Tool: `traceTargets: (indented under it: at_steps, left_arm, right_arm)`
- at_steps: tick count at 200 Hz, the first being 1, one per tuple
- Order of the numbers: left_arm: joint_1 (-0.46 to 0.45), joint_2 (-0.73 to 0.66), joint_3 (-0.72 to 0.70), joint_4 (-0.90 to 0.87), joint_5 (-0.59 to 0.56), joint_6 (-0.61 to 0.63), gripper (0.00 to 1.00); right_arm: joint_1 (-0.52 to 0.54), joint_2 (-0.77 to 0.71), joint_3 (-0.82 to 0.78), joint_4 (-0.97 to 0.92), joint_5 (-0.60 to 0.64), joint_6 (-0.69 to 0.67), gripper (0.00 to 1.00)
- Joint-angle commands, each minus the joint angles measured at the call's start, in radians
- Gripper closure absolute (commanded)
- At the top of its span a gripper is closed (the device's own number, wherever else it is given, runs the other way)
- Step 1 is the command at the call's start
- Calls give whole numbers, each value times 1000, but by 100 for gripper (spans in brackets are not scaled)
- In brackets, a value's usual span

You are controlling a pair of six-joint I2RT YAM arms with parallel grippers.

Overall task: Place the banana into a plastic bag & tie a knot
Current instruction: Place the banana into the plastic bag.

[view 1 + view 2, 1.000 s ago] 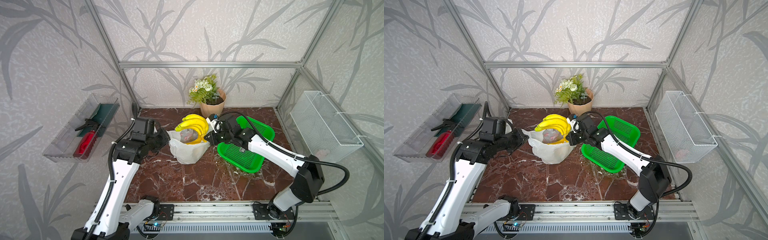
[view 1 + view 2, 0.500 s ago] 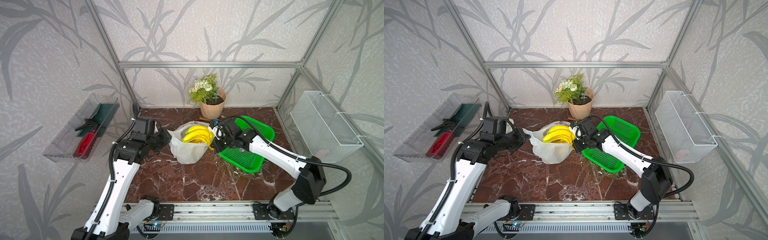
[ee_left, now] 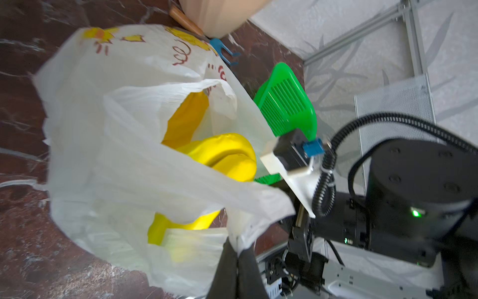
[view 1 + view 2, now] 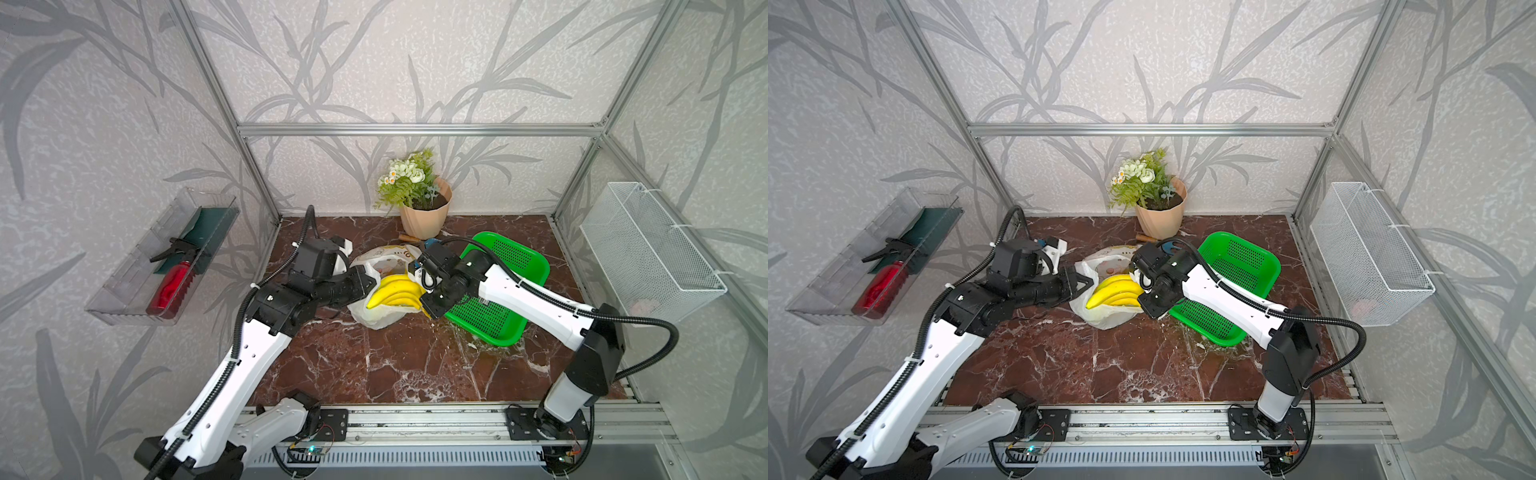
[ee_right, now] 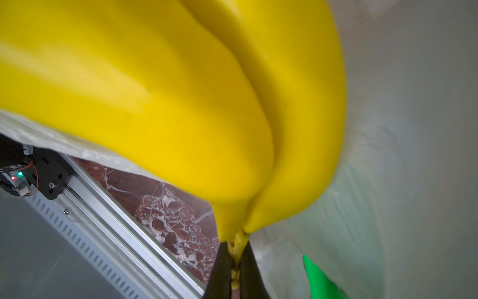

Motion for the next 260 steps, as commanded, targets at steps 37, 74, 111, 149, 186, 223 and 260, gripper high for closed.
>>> traceTargets:
  at_steps: [37, 74, 111, 149, 186, 223, 260]
  left_arm:
    - [-80, -110, -108, 28, 79, 27, 100]
    - [-88, -131, -113, 42, 70, 12, 100]
    - [-95, -139, -104, 24, 27, 6, 100]
    - [-95, -141, -72, -113, -111, 22, 100]
    - [-92, -121, 7, -354, -390, 8, 100]
    - [-86, -99, 27, -399, -431, -2, 100]
    - [-86, -90, 43, -488, -506, -7, 100]
  right_arm:
    - [12, 200, 322, -293, -47, 108, 100]
    - [19, 393, 610, -409, -52, 163, 100]
    - [19, 650, 1103, -658, -5, 170, 100]
    - [10, 652, 1093, -690, -9, 145, 100]
    - [-2, 481, 852, -601, 28, 89, 100]
    - [-13, 455, 819, -639, 29, 72, 100]
    - [-32, 439, 827, -649, 10, 77, 100]
